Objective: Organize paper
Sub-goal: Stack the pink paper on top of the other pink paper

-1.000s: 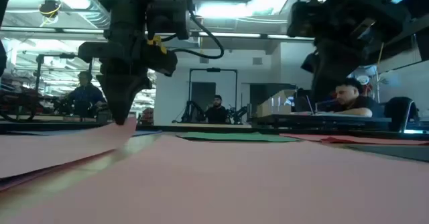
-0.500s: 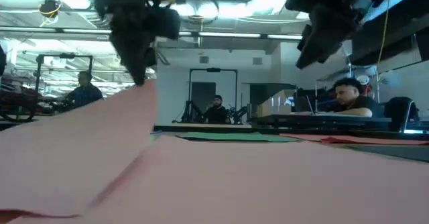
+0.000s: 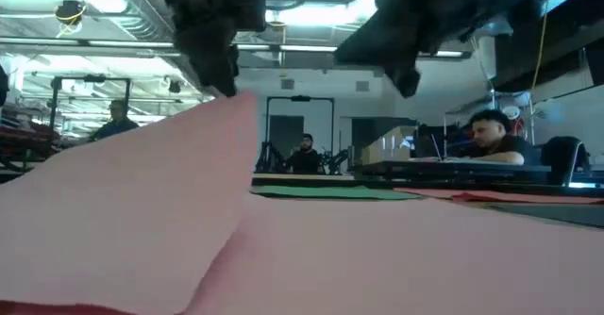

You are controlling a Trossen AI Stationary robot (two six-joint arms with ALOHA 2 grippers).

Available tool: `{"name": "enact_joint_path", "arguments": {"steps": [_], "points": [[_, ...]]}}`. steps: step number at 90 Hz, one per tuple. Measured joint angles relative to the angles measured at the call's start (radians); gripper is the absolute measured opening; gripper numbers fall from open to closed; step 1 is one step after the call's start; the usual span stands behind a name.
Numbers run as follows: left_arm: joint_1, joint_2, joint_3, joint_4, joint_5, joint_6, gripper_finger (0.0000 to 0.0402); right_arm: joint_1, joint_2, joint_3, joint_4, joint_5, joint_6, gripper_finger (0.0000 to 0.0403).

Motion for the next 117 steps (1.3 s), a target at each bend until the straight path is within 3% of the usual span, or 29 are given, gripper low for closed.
{"name": "enact_joint_path", "arguments": {"steps": [13, 26, 66, 82, 97, 117], "points": [[0.000, 0.000, 0.000, 0.032, -0.001, -0.010, 0.0000, -0.025, 0.108, 0.071, 0.090, -0.033, 0.041, 0.0085], [0.000, 0.000, 0.000, 0.032, -0.001, -0.009, 0.0000, -0.036, 0.167, 0.120, 0.125, -0.046, 0.047, 0.0095], [-0.002, 0.001, 0.000, 0.053, -0.002, 0.001, 0.0000, -0.089, 0.278, 0.203, 0.124, -0.055, 0.048, 0.0057], [-0.002, 0.001, 0.000, 0.066, -0.002, 0.008, 0.0000, -0.095, 0.296, 0.225, 0.128, -0.070, -0.005, 0.0007], [-0.002, 0.001, 0.000, 0.069, -0.002, 0.003, 0.0000, -0.093, 0.296, 0.226, 0.123, -0.072, -0.020, 0.0000], [-0.001, -0.001, -0.001, 0.030, -0.009, 0.004, 0.0000, -0.079, 0.286, 0.224, -0.043, -0.113, -0.029, 0.0000]]}}
